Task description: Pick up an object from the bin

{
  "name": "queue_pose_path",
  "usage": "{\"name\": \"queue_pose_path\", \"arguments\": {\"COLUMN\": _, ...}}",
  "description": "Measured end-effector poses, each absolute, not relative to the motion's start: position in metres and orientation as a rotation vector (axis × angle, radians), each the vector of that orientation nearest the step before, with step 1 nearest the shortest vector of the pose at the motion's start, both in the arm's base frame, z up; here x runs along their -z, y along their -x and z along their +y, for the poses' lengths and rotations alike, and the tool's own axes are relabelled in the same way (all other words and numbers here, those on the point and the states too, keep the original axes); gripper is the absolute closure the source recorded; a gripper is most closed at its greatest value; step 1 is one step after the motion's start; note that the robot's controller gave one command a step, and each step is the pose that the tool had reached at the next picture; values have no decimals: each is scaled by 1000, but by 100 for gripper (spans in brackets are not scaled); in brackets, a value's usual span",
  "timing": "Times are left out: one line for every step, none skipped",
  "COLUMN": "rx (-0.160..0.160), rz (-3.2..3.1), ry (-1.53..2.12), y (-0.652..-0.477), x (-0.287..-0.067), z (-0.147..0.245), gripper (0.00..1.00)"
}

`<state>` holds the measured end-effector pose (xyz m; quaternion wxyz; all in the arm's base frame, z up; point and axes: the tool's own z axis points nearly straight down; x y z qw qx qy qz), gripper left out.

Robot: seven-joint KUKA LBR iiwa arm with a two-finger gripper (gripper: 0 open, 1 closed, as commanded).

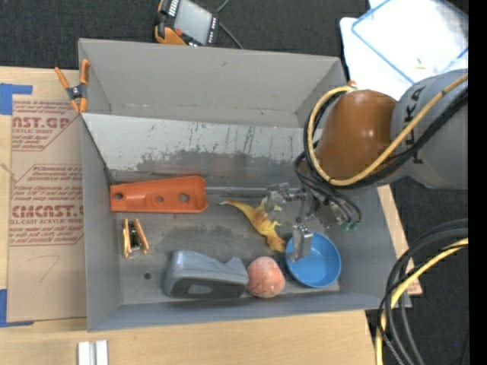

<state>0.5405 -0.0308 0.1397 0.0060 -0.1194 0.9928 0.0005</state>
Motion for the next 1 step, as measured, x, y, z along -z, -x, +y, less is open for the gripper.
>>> {"name": "queue_pose_path", "arguments": {"rx": -3, "rz": 3108, "ry": 452, "y": -545, "x": -108, "z": -34, "gripper": 0}}
